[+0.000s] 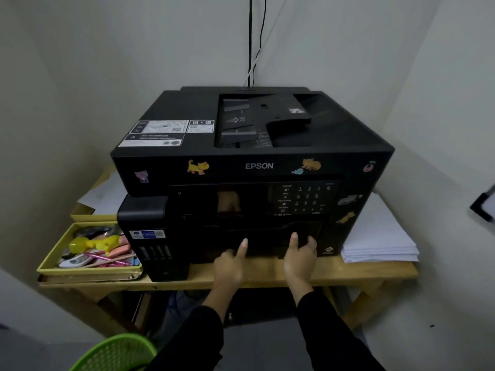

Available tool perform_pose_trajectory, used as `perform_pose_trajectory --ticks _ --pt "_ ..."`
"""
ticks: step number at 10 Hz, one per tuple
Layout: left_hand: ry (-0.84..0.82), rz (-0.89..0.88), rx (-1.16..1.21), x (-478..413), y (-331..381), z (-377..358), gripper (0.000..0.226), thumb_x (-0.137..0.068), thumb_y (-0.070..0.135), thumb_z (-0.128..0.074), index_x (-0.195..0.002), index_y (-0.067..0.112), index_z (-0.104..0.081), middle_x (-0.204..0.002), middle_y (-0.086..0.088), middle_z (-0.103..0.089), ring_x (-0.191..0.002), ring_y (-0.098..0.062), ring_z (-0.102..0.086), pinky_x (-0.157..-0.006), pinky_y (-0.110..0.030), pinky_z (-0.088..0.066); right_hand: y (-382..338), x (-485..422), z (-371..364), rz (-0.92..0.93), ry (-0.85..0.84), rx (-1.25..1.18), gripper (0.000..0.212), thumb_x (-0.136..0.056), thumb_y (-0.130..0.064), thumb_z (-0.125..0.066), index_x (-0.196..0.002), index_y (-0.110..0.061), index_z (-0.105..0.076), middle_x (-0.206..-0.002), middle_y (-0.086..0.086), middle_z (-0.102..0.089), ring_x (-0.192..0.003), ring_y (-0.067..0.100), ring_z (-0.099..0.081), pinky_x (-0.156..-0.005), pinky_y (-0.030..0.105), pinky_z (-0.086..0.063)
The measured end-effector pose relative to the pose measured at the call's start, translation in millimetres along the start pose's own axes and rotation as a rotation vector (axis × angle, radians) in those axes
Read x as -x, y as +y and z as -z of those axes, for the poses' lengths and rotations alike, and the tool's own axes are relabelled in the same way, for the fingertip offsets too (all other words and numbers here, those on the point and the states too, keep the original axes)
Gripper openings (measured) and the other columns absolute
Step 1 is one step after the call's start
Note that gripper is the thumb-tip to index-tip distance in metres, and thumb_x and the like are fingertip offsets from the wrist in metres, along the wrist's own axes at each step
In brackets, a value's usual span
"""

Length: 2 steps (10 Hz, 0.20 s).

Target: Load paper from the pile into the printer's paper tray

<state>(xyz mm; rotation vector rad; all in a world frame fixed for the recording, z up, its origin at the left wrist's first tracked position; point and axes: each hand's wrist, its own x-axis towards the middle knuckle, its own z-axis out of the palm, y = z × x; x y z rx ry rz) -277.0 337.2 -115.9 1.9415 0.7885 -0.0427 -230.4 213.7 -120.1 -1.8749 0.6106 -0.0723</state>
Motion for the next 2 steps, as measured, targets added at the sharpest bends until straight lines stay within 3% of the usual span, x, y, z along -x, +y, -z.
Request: perform_pose_trajectory --ticks 1,2 --pt "0.102 -0.154 -0.119 11.2 5.6 -3.7 0.069 -0.092 0.053 -0.042 -0.136 0.001 -0.043 -0.130 -0.018 -0.056 -0.123 -0.031 -0.051 -0.103 -0.038 -0.044 -3.8 13.1 8.6 0.228 0.035 0.119 0.054 -0.095 -0.032 -0.049 -0.142 -0.010 -0.033 -0.140 0.016 -0.043 -0.127 0.031 -0.044 -0.098 0.039 -0.043" --pt "0.253 -0.374 -0.211 26.2 21.4 4.5 0.061 -0.095 0.048 -0.041 -0.141 0.007 -0.037 -0.137 -0.008 -0.048 -0.129 -0.021 -0.041 -0.106 -0.031 -0.040 -19.8 25.8 20.2 0.493 0.090 0.099 0.044 -0.095 -0.028 -0.049 -0.135 -0.013 -0.041 -0.134 0.011 -0.048 -0.124 0.025 -0.044 -0.098 0.037 -0.044"
